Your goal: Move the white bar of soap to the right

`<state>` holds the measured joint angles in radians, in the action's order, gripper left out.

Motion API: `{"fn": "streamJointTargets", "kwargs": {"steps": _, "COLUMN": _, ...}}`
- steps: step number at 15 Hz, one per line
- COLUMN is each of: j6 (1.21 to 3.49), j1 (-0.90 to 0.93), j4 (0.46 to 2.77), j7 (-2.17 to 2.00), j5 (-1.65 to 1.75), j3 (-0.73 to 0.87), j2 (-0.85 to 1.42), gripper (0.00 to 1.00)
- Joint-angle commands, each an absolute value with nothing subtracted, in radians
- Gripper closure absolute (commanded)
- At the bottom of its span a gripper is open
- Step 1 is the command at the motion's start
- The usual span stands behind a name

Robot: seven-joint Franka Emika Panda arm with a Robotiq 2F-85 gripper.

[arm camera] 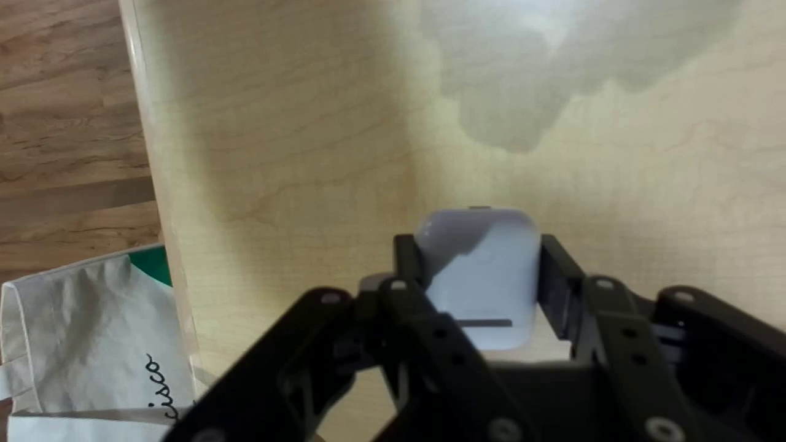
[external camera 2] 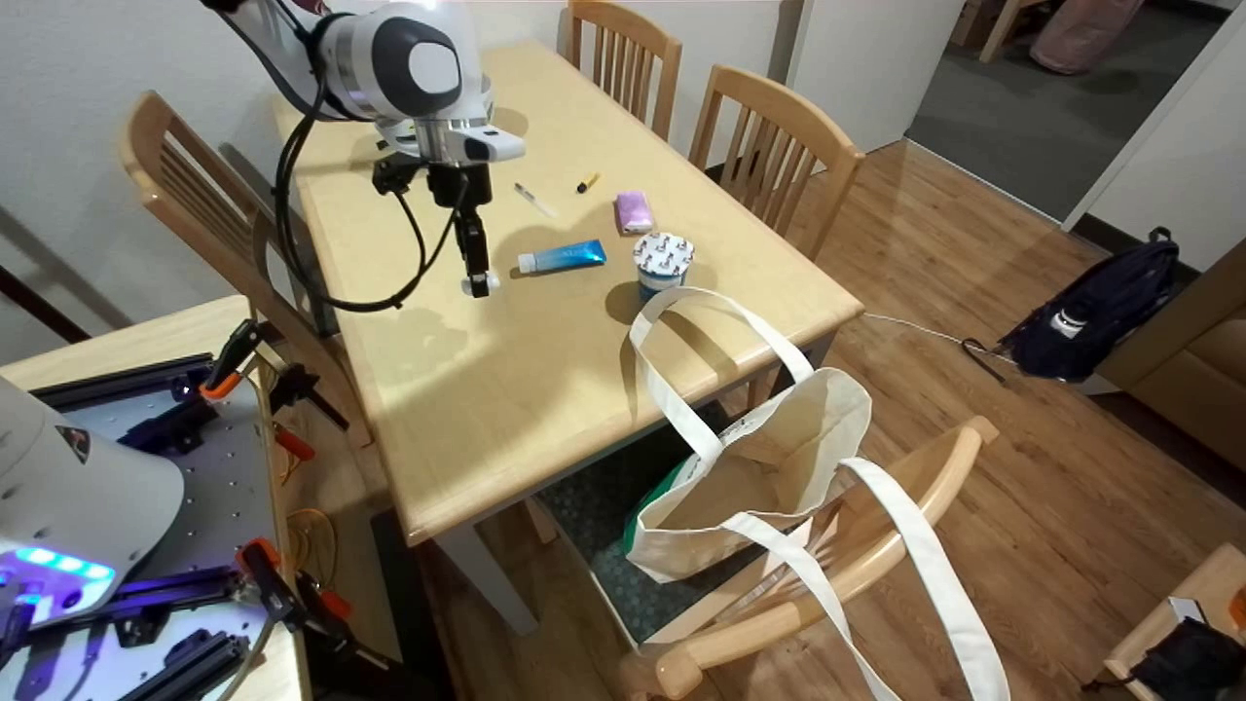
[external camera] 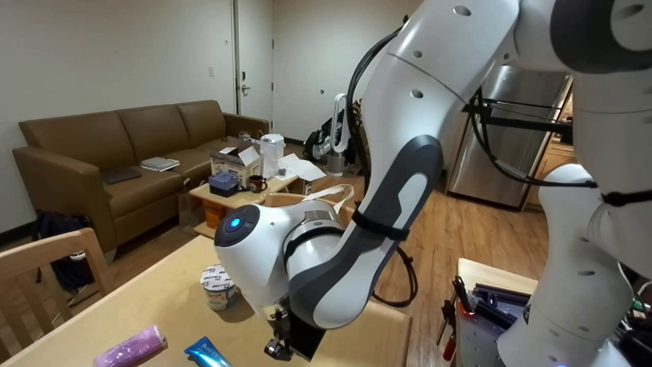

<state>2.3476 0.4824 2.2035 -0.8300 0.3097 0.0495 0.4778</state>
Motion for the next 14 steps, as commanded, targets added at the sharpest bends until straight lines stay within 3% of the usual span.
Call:
{"fn": "streamJointTargets", "kwargs": {"steps": 1, "j6": 2.363, "j1": 0.449, "j4": 2.173, "j7": -0.827, "j5": 0.358, "j3": 0.033, "j2": 0.526, "gripper": 0.77}}
{"fn": "streamJointTargets", "kwargs": {"steps": 9, "j6": 2.134, "j1": 0.43, "j4": 2.233, "j7": -0.871, "j5": 0.354, "j3": 0.042, "j2": 0.542, "gripper": 0.77}}
{"fn": "streamJointTargets", "kwargs": {"steps": 14, "j6": 2.323, "j1": 0.444, "j4": 2.319, "j7": -0.914, "j5": 0.49, "j3": 0.064, "j2": 0.563, "gripper": 0.77}}
